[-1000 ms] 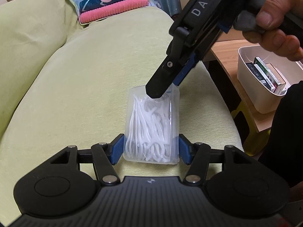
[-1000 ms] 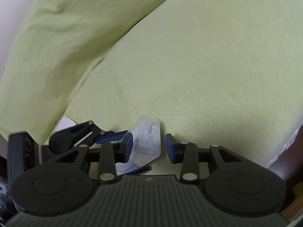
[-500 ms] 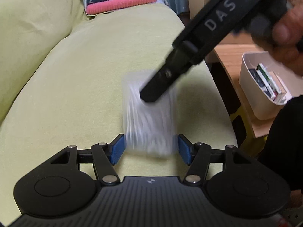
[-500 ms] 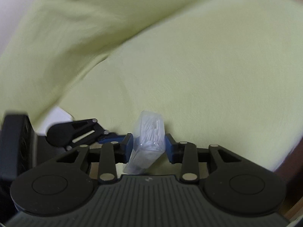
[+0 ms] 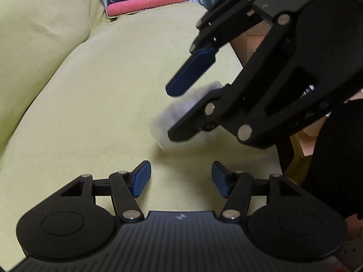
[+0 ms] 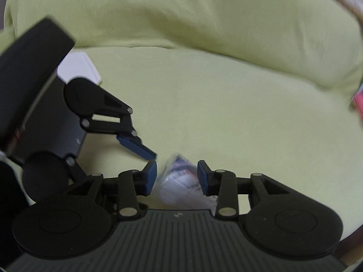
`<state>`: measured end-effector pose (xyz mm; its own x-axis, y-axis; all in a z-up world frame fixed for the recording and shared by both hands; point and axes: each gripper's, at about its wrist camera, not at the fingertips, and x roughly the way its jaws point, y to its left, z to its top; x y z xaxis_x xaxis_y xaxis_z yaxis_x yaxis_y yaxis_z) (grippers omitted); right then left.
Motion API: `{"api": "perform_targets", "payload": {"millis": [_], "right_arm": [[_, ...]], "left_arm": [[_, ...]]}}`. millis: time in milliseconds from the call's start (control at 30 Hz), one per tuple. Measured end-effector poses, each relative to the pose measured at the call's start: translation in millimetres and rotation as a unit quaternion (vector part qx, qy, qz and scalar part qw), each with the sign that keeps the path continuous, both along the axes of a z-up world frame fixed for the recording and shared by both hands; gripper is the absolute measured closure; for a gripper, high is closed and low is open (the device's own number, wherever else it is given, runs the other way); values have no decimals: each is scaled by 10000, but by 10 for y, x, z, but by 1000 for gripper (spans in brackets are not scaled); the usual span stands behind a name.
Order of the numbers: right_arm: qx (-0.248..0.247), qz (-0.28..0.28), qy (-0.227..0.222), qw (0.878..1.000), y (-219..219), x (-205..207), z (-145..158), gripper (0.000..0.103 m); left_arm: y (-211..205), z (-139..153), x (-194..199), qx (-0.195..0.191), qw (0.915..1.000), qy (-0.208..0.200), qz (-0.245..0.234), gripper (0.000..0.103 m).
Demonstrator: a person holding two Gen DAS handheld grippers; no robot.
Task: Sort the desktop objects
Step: 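Open the left gripper while the right gripper lifts and turns the floss-pick box, then carry the floss-pick box with the right gripper over the white basin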
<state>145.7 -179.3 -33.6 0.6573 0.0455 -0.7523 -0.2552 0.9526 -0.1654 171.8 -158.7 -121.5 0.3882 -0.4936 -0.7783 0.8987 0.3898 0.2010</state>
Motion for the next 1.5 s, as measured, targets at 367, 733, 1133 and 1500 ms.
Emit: {"api": "perform_targets", "payload": {"millis": [367, 733, 1133, 1500], "right_arm": [[350, -349, 122, 9987, -608, -112, 92, 50], [-318, 360, 427, 9979, -502, 105, -152, 35], [105, -395, 847, 9956, -444, 537, -350, 36], [-13, -905, 1096, 9899, -337, 492, -441, 50]], "left_arm": [[23, 12, -15, 12, 9999, -61, 117, 39], [0, 18, 223, 10, 9967, -393, 712, 39], [154, 104, 131, 165, 9956, -512, 773, 39], [48, 162, 87, 169, 9960, -508, 718, 29]]}}
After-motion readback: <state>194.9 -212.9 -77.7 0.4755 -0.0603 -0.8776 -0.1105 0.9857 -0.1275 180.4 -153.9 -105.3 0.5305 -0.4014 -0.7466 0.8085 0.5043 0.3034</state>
